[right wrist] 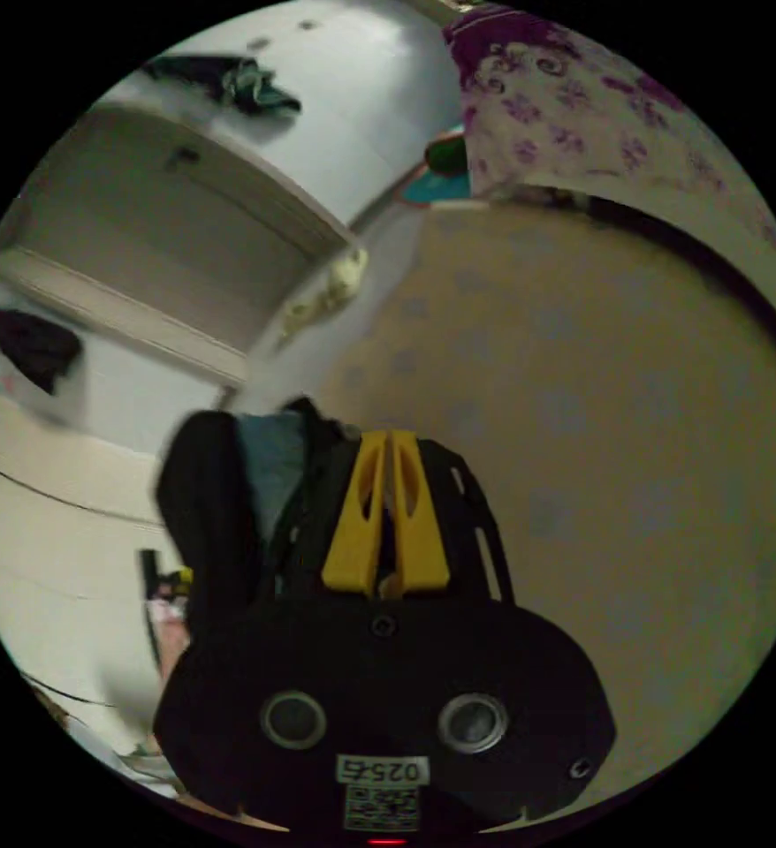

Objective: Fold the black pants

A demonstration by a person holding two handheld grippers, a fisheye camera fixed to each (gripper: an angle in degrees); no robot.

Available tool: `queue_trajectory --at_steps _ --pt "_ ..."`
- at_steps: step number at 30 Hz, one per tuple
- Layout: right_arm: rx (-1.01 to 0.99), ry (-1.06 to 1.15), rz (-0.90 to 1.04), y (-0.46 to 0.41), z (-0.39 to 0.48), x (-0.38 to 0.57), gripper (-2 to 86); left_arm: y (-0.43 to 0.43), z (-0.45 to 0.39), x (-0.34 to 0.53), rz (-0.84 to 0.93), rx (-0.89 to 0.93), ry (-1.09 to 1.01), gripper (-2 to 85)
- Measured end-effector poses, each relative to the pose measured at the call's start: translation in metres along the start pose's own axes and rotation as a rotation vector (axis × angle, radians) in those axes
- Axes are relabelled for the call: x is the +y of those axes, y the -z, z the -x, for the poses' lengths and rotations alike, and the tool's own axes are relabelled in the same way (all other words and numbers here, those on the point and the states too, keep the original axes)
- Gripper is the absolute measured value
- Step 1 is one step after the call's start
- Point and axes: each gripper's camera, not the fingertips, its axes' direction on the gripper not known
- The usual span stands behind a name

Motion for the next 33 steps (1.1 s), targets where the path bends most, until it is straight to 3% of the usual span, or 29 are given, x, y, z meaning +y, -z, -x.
queue_trajectory --at_steps 3,5,7,12,19,24,26,29,33 --pt "0.164 0.114 0.305 -0.13 0.03 -0.024 -0.7 0.005 0.001 0.017 -0.035 0.025 -0.01 8.2" --pt "0.33 0.108 0.384 -0.198 0.051 -0.035 -0.9 0.009 0.003 0.026 -0.055 0.03 -0.006 8.1" --pt "0.277 0.195 0.568 -0.276 0.086 -0.04 -0.9 0.015 0.001 0.04 -0.08 0.013 -0.007 8.1" --pt "0.151 0.292 0.557 -0.301 0.14 -0.047 -1.0 0.029 0.0 0.072 -0.152 -0.025 0.029 8.0" --pt "0.287 0.519 0.581 -0.346 0.238 -0.051 -1.0 0.059 0.023 0.122 -0.223 0.019 0.148 8.0" --pt "0.381 0.548 0.513 -0.333 0.235 -0.047 -1.0 0.063 0.033 0.126 -0.21 0.07 0.132 8.2" --pt "0.506 0.588 0.379 -0.305 0.227 -0.048 -1.0 0.059 0.025 0.121 -0.162 0.047 0.105 8.4" --pt "0.519 0.666 0.094 -0.21 0.219 -0.042 -1.0 0.054 0.009 0.103 -0.106 -0.001 0.071 8.6" --pt "-0.017 0.864 -0.103 -0.063 0.259 0.011 -0.9 0.044 -0.006 0.074 -0.065 -0.03 0.015 9.5"
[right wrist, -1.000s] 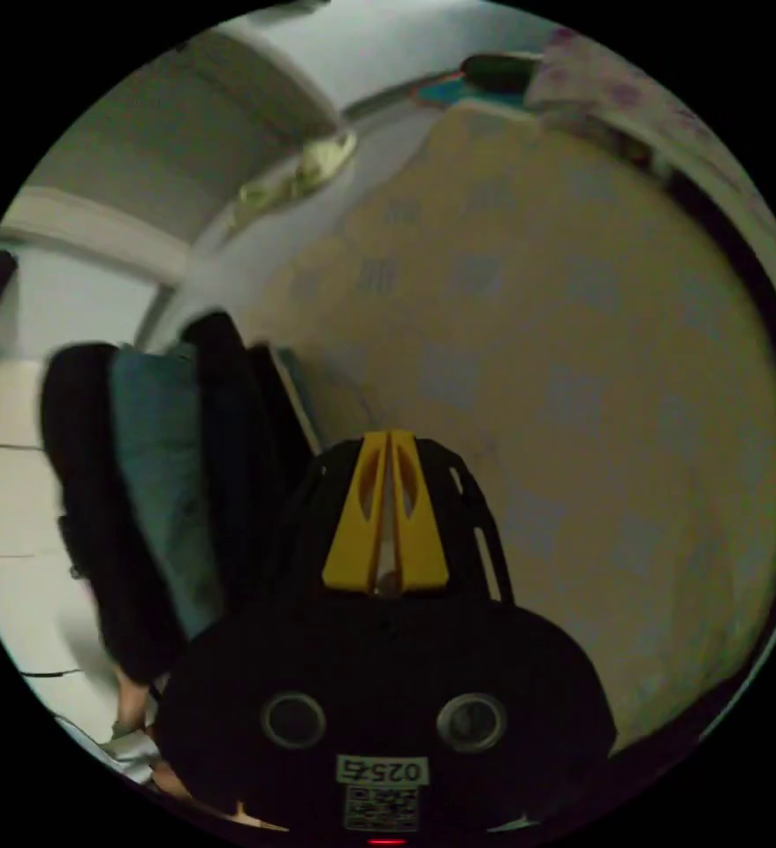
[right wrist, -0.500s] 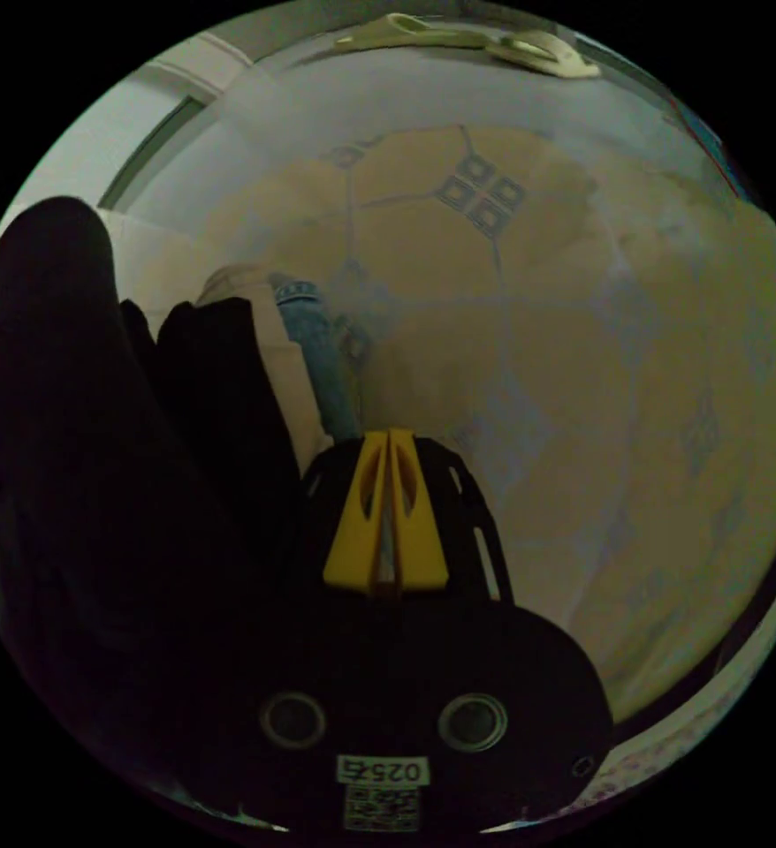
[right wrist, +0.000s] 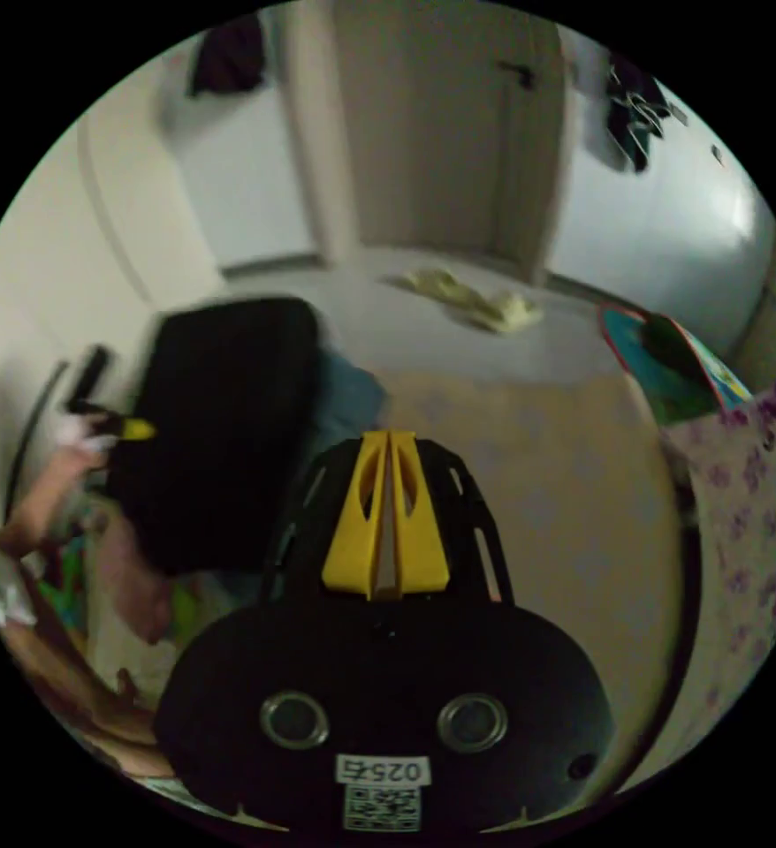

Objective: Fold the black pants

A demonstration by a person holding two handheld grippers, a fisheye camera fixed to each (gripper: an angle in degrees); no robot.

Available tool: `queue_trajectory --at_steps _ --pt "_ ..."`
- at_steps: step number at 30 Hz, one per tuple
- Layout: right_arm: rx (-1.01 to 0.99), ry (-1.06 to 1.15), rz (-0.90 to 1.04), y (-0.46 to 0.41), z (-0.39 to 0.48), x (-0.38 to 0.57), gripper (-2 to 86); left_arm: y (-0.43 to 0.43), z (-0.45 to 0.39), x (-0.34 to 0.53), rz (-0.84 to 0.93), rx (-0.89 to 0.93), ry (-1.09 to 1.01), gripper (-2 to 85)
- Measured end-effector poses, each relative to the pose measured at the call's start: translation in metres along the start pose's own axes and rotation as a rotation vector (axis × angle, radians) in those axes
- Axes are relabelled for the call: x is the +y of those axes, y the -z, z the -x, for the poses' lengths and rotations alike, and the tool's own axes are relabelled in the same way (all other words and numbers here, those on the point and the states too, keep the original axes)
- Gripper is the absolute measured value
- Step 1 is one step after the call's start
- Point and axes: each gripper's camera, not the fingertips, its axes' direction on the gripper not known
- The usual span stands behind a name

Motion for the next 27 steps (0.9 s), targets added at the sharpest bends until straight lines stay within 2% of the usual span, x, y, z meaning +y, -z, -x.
queue_trajectory --at_steps 1,3,5,6,8,10,12,14,16,18,21,22,24,26,27 --pt "-0.051 0.048 -0.039 0.015 0.022 -0.011 -0.9 -0.004 -0.003 -0.005 0.014 0.0 -0.018 9.7" --pt "-0.043 0.137 0.008 0.005 0.054 -0.034 -0.8 -0.012 -0.004 -0.012 0.054 0.013 -0.032 9.8" --pt "-0.069 0.164 0.096 -0.036 0.072 -0.048 -0.7 -0.019 -0.005 -0.013 0.098 0.023 -0.041 9.8" --pt "-0.114 0.174 0.251 -0.087 0.079 -0.048 -0.5 -0.021 -0.006 -0.01 0.107 0.022 -0.052 9.7" --pt "-0.163 0.173 0.156 -0.106 0.071 -0.036 0.0 -0.019 -0.004 0.001 0.096 0.002 -0.045 9.6" --pt "-0.386 0.105 0.139 -0.097 0.042 -0.04 2.4 0.0 0.005 0.029 -0.004 0.055 0.039 9.8" --pt "-0.563 0.057 0.142 -0.09 0.018 -0.047 10.3 0.026 0.001 0.056 -0.099 0.038 0.033 9.8" --pt "-0.547 0.073 0.119 -0.082 0.001 -0.054 13.1 0.058 -0.007 0.082 -0.239 -0.013 0.021 9.9" --pt "-0.375 0.103 0.103 -0.079 -0.017 -0.066 14.0 0.085 -0.012 0.097 -0.41 -0.09 0.017 11.1" --pt "-0.351 0.119 0.132 -0.091 -0.03 -0.077 13.0 0.074 -0.008 0.082 -0.377 -0.101 0.032 13.5" --pt "-0.413 0.061 0.12 -0.107 -0.054 -0.088 12.5 0.019 -0.001 0.045 -0.215 -0.115 0.042 15.4" --pt "-0.443 0.035 0.072 -0.1 -0.064 -0.089 13.6 0.005 -0.004 0.039 -0.213 -0.15 0.03 15.1" --pt "-0.374 0.02 0.015 -0.089 -0.076 -0.088 14.1 -0.005 -0.018 0.036 -0.234 -0.205 -0.036 14.3" --pt "-0.288 0.012 0.036 -0.098 -0.086 -0.09 14.4 -0.014 -0.029 0.032 -0.216 -0.253 -0.066 13.0" --pt "-0.342 0.001 0.119 -0.118 -0.092 -0.094 14.7 -0.018 -0.033 0.029 -0.205 -0.269 -0.08 12.2"
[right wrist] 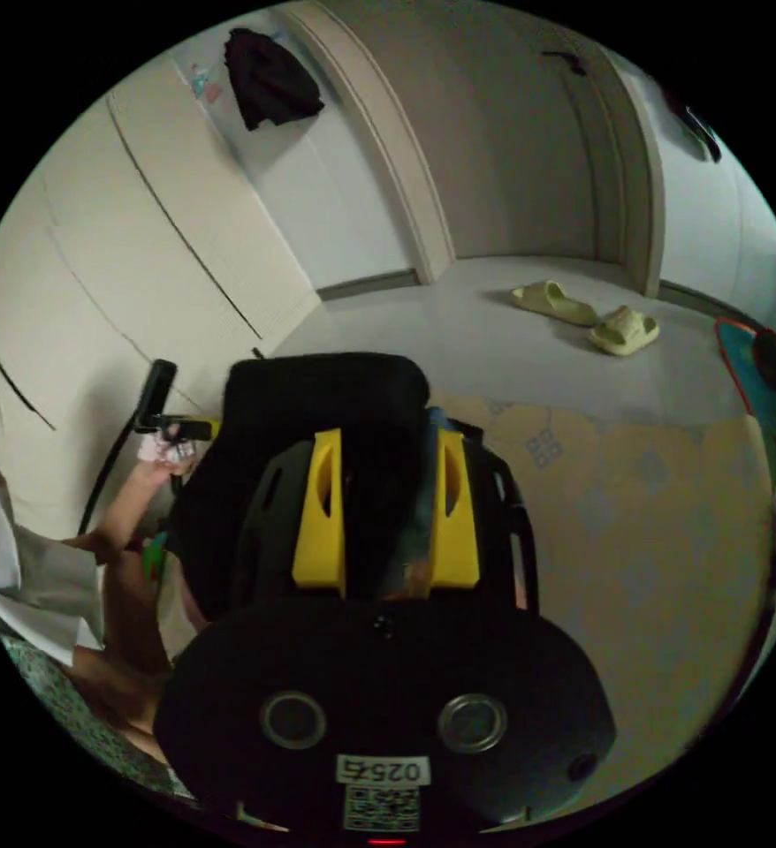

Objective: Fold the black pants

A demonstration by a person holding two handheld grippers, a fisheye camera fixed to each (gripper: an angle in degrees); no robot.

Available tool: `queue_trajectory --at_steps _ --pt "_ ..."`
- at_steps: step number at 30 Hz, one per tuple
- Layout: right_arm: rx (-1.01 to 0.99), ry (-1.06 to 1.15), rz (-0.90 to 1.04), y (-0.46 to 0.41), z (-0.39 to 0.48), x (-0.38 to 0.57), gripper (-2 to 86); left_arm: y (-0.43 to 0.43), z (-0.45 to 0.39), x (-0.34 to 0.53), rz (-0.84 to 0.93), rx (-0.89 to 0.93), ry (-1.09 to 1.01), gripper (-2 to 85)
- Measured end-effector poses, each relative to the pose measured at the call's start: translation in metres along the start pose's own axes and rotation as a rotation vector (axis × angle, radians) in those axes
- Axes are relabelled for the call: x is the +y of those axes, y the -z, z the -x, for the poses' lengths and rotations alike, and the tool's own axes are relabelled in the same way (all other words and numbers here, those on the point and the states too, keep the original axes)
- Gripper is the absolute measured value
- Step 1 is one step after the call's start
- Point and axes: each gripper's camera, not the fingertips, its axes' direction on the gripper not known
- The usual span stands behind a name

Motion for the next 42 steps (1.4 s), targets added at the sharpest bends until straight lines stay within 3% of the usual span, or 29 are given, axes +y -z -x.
queue_trajectory --at_steps 2,6,9,12,15,17,20,23,26,28,29,30,35,39,41,42 --pt "-0.182 -0.046 0.103 -0.029 -0.014 -0.009 14.1 -0.006 -0.001 -0.002 0.016 -0.003 -0.002 11.1" --pt "0.012 0.004 -0.03 -0.002 0.012 -0.006 9.0 -0.008 -0.012 0.005 -0.019 -0.008 0.02 6.9" --pt "0.093 0.011 -0.141 0.043 0.034 0.018 6.6 -0.017 -0.048 0.004 0.014 -0.072 -0.113 6.6" --pt "0.141 -0.023 -0.104 0.03 0.016 0.017 6.7 -0.04 -0.052 0.005 0.033 -0.088 -0.108 7.4" --pt "0.189 -0.023 -0.019 -0.016 -0.006 -0.004 8.6 -0.057 -0.017 0.012 0.052 0.054 0.032 7.9" --pt "0.199 0.0 -0.058 -0.01 -0.003 -0.009 9.1 -0.047 -0.002 0.024 0.022 0.125 0.095 7.0" --pt "0.269 0.069 -0.174 0.034 0.022 -0.008 7.2 0.013 -0.013 0.053 -0.21 0.034 0.075 4.0" --pt "0.281 0.228 -0.26 0.066 0.073 -0.015 0.6 0.046 -0.077 0.044 -0.324 0.032 -0.14 1.2" --pt "0.32 0.321 -0.133 0.038 0.11 -0.036 -0.6 -0.015 -0.139 0.011 -0.162 -0.092 -0.342 -0.6" --pt "0.386 0.351 0.093 -0.021 0.109 -0.041 -0.9 -0.103 -0.134 -0.009 0.05 -0.403 -0.386 -0.8" --pt "0.398 0.352 0.171 -0.04 0.102 -0.039 -0.9 -0.121 -0.125 -0.01 0.085 -0.475 -0.411 -0.8" --pt "0.367 0.326 0.054 -0.045 0.091 -0.031 -0.9 -0.14 -0.103 -0.008 0.097 -0.511 -0.441 -0.8" --pt "0.265 0.206 0.073 -0.035 0.079 -0.054 -1.0 -0.121 -0.035 -0.014 0.082 -0.239 -0.214 -0.9" --pt "0.274 0.087 -0.114 0.012 0.099 -0.027 -1.0 -0.087 -0.059 0.023 -0.03 -0.035 -0.204 -0.9" --pt "0.272 0.0 -0.229 0.04 0.115 0.001 -1.0 -0.089 -0.081 0.05 0.011 -0.08 -0.246 -0.9" --pt "0.319 -0.05 -0.312 0.054 0.125 0.022 -0.9 -0.103 -0.088 0.064 0.044 -0.2 -0.284 -0.9"
